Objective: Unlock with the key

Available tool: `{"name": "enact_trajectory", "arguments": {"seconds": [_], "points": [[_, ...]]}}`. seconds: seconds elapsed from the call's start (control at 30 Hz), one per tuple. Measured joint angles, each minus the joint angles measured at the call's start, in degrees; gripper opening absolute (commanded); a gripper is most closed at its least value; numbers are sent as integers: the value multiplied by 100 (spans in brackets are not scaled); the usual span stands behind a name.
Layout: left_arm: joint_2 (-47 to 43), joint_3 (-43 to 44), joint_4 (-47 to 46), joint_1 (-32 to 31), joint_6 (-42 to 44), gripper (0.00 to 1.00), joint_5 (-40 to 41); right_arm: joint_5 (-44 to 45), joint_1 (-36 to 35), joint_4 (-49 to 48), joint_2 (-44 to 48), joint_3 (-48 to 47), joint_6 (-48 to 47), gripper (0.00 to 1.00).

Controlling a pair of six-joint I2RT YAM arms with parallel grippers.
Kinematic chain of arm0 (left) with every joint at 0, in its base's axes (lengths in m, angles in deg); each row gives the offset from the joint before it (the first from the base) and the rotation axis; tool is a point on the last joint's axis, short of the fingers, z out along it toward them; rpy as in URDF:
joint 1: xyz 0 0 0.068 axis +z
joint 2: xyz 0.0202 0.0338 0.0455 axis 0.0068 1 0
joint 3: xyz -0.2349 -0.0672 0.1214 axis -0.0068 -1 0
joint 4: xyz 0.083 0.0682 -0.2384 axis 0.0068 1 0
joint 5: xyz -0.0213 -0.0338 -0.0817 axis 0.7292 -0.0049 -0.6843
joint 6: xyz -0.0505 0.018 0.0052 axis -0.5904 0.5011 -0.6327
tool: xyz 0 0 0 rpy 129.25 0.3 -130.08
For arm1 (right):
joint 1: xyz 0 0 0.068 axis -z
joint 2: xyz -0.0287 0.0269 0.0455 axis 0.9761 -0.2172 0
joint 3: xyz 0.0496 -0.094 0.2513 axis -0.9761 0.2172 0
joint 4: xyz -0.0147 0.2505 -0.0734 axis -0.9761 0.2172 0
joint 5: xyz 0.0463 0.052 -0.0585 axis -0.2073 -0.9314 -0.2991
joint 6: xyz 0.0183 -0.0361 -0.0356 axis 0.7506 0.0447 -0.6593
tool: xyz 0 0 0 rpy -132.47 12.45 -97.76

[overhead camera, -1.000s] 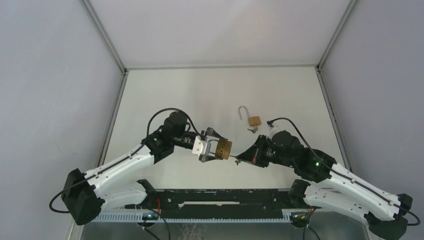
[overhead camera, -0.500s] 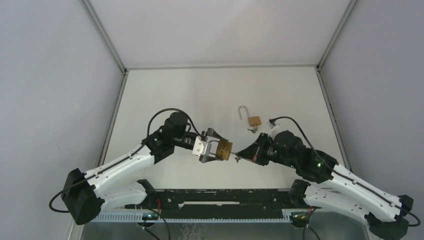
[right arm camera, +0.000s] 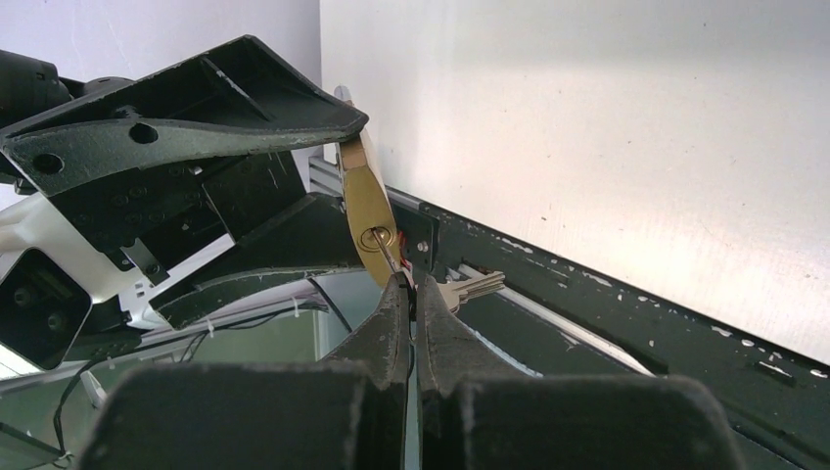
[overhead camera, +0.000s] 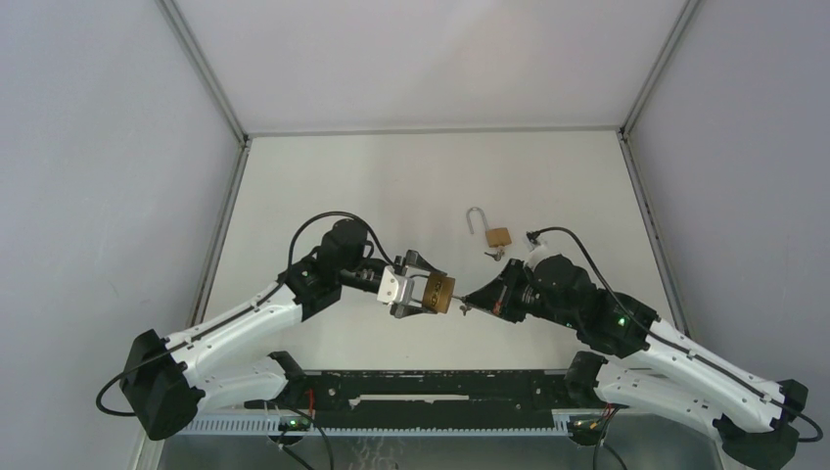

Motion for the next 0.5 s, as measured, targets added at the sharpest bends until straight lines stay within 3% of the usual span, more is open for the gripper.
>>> {"name": "enact_trajectory", "arguments": {"seconds": [0.5], "points": [[2, 0, 9, 0, -55, 0, 26, 76, -101, -42, -66, 0, -173, 0]]}}
